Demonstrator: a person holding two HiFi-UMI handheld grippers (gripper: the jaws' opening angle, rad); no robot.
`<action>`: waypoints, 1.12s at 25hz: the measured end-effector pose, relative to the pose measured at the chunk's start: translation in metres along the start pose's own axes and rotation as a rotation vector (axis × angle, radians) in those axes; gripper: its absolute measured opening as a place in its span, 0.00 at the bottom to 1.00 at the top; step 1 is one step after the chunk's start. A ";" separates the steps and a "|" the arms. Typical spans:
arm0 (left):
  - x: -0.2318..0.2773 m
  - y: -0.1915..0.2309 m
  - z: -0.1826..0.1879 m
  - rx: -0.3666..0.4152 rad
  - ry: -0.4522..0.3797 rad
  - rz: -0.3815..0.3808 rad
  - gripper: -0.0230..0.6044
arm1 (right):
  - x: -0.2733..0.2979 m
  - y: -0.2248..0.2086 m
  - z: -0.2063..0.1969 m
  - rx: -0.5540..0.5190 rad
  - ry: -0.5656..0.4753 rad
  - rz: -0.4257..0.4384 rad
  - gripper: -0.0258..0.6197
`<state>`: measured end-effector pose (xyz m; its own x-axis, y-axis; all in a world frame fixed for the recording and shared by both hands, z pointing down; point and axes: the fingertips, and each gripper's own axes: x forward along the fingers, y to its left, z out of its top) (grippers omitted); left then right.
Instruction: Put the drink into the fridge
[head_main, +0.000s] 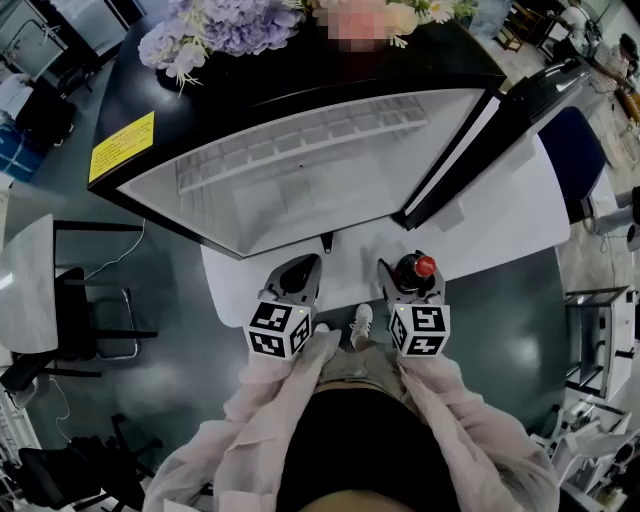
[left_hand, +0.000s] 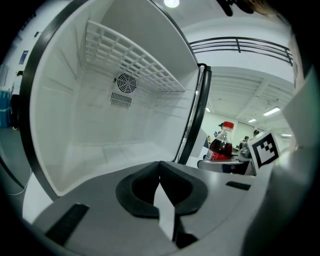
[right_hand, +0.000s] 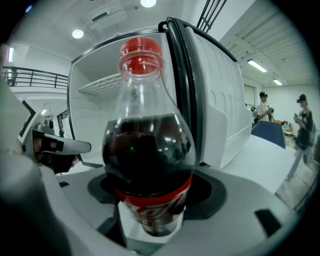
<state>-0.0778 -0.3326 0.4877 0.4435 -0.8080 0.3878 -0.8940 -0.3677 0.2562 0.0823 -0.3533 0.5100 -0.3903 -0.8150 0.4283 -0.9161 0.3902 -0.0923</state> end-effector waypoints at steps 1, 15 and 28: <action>-0.003 0.002 0.000 -0.002 -0.003 0.006 0.05 | 0.001 0.002 0.001 -0.004 0.002 0.006 0.53; -0.042 0.046 0.004 -0.070 -0.065 0.147 0.05 | 0.028 0.048 0.045 -0.069 -0.025 0.165 0.53; -0.056 0.065 0.012 -0.097 -0.115 0.231 0.05 | 0.070 0.075 0.097 -0.104 -0.054 0.261 0.52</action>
<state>-0.1614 -0.3171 0.4718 0.2137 -0.9142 0.3444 -0.9576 -0.1265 0.2587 -0.0222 -0.4230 0.4455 -0.6185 -0.7019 0.3533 -0.7708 0.6293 -0.0992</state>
